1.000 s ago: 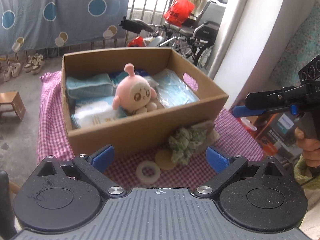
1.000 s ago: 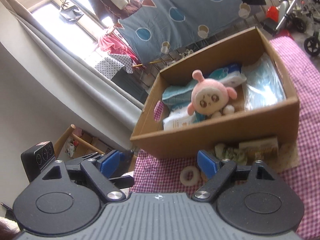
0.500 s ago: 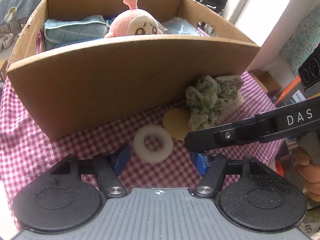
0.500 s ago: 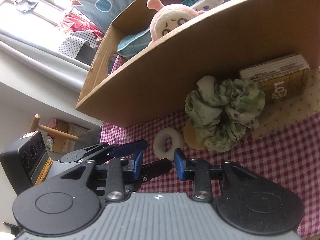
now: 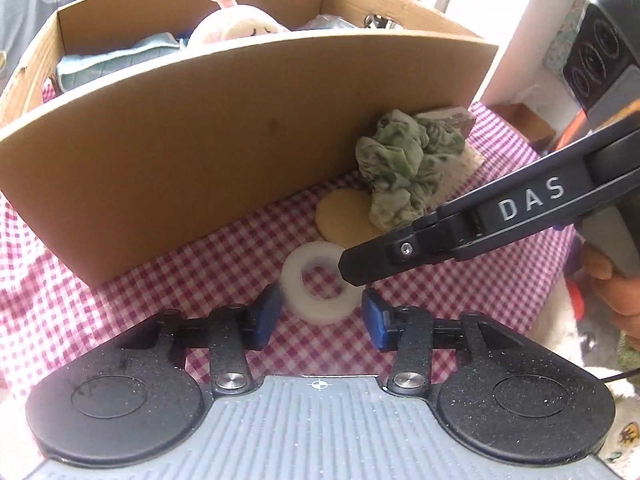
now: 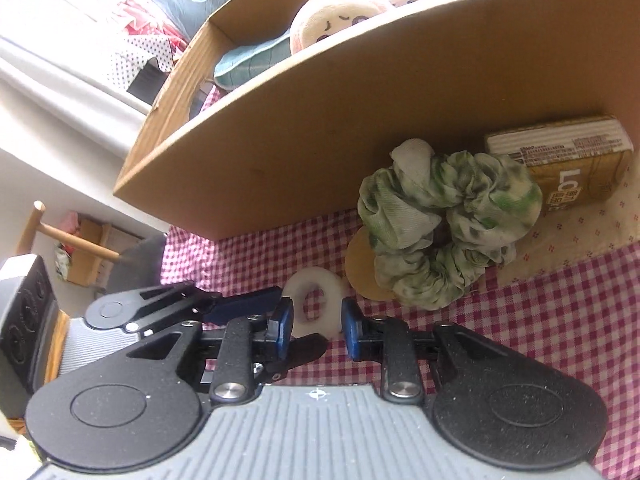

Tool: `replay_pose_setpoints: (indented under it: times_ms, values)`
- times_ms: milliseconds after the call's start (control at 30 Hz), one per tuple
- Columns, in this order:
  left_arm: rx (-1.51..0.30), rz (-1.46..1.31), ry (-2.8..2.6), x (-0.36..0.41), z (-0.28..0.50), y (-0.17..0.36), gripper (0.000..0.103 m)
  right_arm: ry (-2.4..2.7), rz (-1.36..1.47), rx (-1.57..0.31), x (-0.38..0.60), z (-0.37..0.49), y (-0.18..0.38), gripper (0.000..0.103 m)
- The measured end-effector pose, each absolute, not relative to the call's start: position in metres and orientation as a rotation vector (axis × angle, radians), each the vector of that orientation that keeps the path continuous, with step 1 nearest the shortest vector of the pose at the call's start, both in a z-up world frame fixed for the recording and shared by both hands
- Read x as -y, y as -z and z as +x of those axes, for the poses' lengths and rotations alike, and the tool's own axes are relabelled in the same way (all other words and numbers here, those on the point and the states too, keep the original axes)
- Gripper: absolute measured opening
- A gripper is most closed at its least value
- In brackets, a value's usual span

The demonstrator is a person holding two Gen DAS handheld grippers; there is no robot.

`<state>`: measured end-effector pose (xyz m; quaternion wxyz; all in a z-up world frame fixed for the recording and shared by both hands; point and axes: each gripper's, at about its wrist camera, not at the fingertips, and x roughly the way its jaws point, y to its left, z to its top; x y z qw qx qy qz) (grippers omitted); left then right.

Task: Organize soft objects
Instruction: 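Grasp the white tape roll with the right gripper and lift, then carry the tape roll into the box and open the right gripper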

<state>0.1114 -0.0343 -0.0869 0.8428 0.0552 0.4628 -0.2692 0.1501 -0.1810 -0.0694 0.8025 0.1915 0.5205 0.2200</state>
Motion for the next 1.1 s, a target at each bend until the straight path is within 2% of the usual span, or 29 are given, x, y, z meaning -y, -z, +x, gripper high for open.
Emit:
replay_pose_setpoints:
  times_ms: [167, 300, 467, 700, 867, 1000, 1100]
  values:
    - [-0.949, 0.193, 0.553, 0.042, 0.104, 0.088, 0.049, -0.466, 0.352, -1.121, 0.169, 0.148, 0.073, 0.024]
    - [-0.911, 0.256, 0.545, 0.05, 0.097, 0.09, 0.046, -0.462, 0.33, -1.105, 0.164, 0.146, 0.077, 0.02]
    - [-0.893, 0.254, 0.532, 0.05, 0.093, 0.086, 0.046, -0.477, 0.343, -1.085, 0.166, 0.138, 0.071, 0.019]
    - [-0.743, 0.293, 0.494, 0.042, 0.064, 0.033, 0.046, -0.543, 0.273, -0.903, 0.164, 0.119, 0.001, 0.02]
    - [-0.59, 0.352, 0.482, 0.055, 0.076, -0.02, 0.046, -0.566, 0.206, -0.767, 0.182, 0.136, -0.057, 0.02]
    - [-0.549, 0.377, 0.512, 0.081, 0.114, -0.05, 0.046, -0.54, 0.193, -0.758, 0.208, 0.174, -0.084, 0.02]
    - [-0.588, 0.366, 0.553, 0.099, 0.151, -0.059, 0.046, -0.514, 0.202, -0.82, 0.231, 0.212, -0.088, 0.02]
